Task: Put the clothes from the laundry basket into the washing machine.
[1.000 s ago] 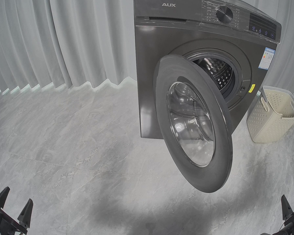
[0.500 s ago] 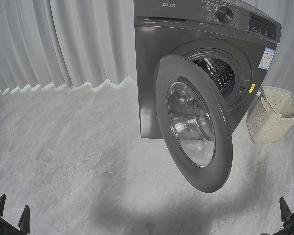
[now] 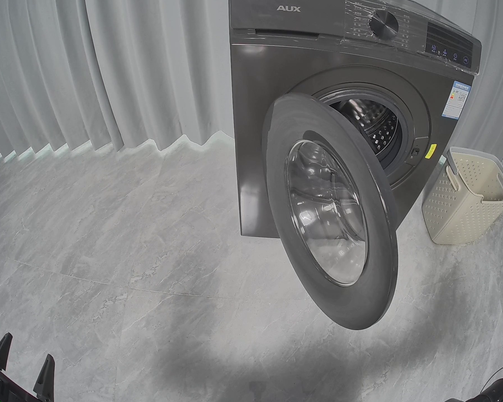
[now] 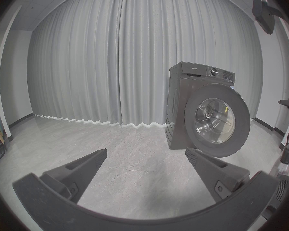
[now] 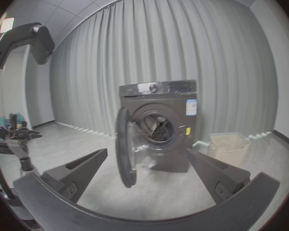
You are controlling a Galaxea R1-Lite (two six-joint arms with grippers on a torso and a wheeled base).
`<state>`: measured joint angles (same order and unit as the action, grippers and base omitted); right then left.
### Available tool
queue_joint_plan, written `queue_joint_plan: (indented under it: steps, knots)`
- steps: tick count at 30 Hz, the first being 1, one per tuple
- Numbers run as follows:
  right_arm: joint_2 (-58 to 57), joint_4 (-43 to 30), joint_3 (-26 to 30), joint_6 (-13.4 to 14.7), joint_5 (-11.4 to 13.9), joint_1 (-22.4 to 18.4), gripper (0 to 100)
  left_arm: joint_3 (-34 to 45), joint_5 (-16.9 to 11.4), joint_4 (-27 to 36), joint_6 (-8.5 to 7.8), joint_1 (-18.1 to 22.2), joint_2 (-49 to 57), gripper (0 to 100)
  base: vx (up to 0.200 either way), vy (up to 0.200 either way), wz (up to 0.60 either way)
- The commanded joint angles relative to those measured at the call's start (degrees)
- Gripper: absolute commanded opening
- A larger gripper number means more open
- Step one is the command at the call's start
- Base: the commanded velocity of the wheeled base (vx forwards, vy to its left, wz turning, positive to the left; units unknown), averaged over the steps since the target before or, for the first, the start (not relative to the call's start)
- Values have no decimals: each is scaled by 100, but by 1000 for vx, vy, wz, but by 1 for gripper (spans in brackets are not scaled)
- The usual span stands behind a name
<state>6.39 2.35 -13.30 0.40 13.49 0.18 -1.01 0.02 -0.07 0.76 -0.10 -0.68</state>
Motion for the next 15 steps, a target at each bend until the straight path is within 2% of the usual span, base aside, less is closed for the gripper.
queue_joint_plan:
  steps: [1, 4, 7, 10, 12, 13, 15]
  knots:
    - [1594, 46, 56, -14, 1270, 8, 100, 92, -11, -1, 21, 1, 68, 100, 0, 0, 0]
    - [2244, 406, -76, -102, 1709, -1, 100, 92, -11, 7, 21, 1, 68, 100, 0, 0, 0]
    - [2789, 767, -234, -260, 1841, 8, 100, 92, -11, 7, 21, 1, 68, 100, 0, 0, 0]
    - [3387, 960, -472, -357, 1859, 70, 100, 92, -20, 7, 21, 1, 68, 100, 0, 0, 0]
    - [3747, 1057, -639, -357, 1841, 368, 100, 92, -55, 7, 30, 1, 68, 100, 0, 0, 0]
    - [4011, 1136, -744, -313, 1735, 676, 100, 92, -73, 7, 30, 1, 68, 100, 0, 0, 0]
    - [4424, 1250, -841, -260, 1419, 834, 100, 92, -73, 7, 30, 1, 68, 100, 0, 0, 0]
